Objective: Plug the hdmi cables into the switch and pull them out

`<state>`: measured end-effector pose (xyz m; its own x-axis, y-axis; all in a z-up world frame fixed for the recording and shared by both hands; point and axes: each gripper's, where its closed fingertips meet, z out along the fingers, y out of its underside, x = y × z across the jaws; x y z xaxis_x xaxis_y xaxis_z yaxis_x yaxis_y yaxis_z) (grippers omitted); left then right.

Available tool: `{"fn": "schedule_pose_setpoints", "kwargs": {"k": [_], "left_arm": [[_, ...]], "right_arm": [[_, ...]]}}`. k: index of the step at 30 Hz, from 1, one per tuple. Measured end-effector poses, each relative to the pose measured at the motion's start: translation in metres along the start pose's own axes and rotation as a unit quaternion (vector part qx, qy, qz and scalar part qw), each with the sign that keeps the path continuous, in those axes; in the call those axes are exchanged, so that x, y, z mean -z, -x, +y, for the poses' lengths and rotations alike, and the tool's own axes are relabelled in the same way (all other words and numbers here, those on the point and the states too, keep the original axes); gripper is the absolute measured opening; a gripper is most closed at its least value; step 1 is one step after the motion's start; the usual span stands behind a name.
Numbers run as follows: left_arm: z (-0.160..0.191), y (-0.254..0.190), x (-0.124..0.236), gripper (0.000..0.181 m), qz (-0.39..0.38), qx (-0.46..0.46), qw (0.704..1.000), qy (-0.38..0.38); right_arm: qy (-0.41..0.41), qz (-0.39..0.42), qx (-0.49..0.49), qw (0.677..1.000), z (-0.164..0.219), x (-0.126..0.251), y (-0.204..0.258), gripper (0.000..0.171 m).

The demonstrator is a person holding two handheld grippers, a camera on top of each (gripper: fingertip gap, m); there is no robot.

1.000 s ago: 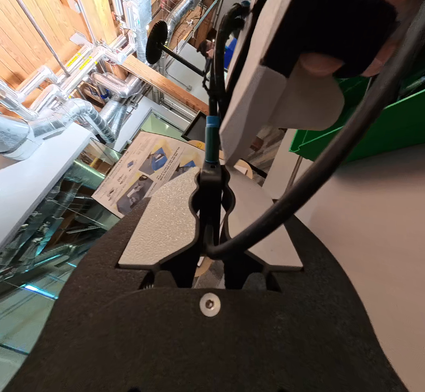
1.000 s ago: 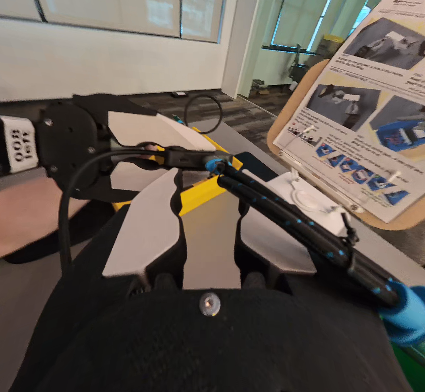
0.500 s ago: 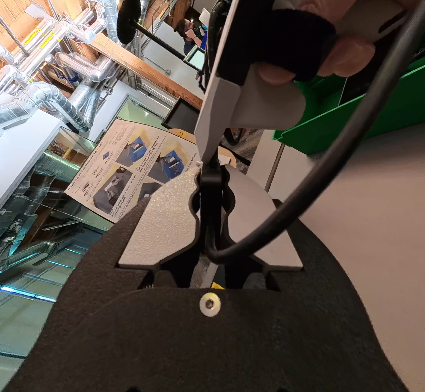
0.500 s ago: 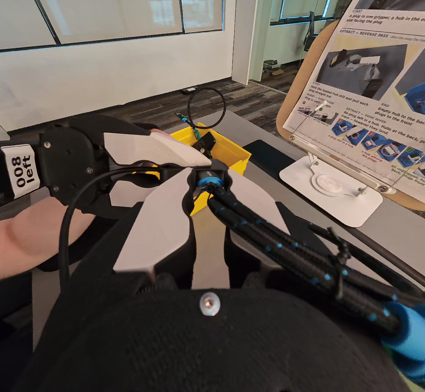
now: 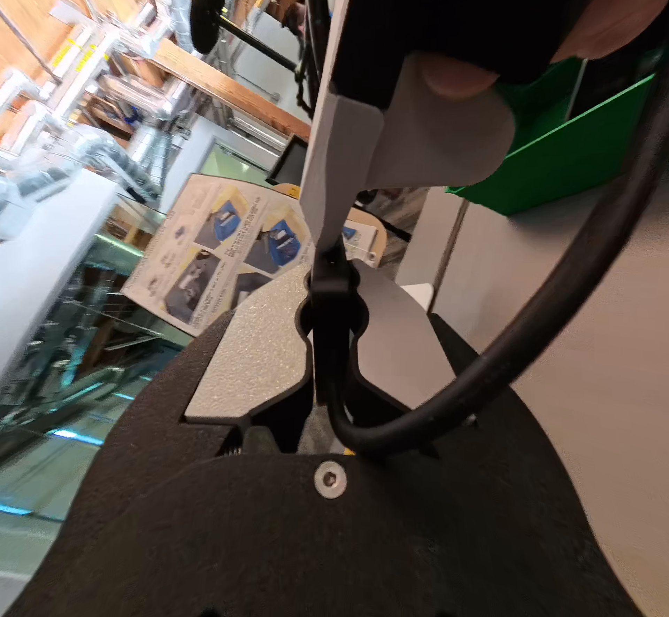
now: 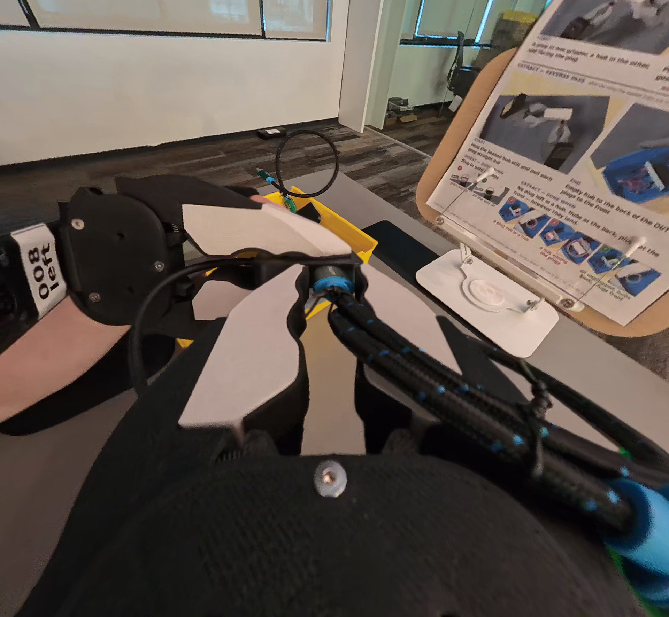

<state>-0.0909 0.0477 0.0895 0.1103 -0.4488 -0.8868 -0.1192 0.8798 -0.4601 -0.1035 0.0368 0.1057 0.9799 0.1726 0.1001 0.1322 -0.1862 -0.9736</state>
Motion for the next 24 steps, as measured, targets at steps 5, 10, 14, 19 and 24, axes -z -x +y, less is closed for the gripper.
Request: {"fn": "schedule_pose_setpoints", "kwargs": {"k": [5,10,14,19,24], "left_arm": [[-0.008,0.004,0.003,0.014,-0.037,-0.034,0.999,-0.013],[-0.009,0.002,0.003,0.015,-0.032,-0.043,0.999,-0.010],[-0.008,0.002,0.001,0.015,-0.050,-0.069,0.996,0.003],[-0.011,0.003,-0.001,0.015,-0.075,-0.070,0.995,0.001],[-0.003,0.004,-0.004,0.015,-0.085,-0.053,0.994,0.032]], "right_arm": [[0.003,-0.011,0.034,0.999,0.000,0.009,0.006,0.031],[0.008,0.003,0.047,0.999,0.001,0.010,0.003,0.022],[-0.001,0.000,0.033,0.999,0.003,0.009,0.002,0.021],[0.001,-0.016,0.030,0.999,0.006,0.006,0.005,0.021],[-0.017,-0.014,0.010,1.000,0.007,0.000,0.002,0.020]]}}
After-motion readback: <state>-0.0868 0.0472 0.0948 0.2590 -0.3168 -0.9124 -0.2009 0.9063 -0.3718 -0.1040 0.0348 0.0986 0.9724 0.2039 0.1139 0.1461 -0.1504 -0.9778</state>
